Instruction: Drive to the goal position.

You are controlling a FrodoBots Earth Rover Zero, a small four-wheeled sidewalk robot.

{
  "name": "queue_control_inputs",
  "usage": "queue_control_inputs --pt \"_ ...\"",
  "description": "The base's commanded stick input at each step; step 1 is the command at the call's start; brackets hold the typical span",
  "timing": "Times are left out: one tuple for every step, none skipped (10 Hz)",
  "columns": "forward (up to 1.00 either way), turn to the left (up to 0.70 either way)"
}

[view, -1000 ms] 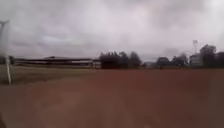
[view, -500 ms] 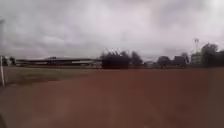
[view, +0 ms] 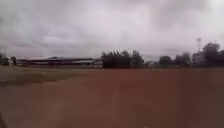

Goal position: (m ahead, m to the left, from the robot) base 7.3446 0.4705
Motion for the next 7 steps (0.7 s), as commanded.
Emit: queue_control_inputs --pt "0.7 0.0" --pt "0.7 0.0" --pt "0.7 0.0" --pt "0.7 0.0" --pt "0.7 0.0" --pt "0.7 0.0" --pt "0.7 0.0"
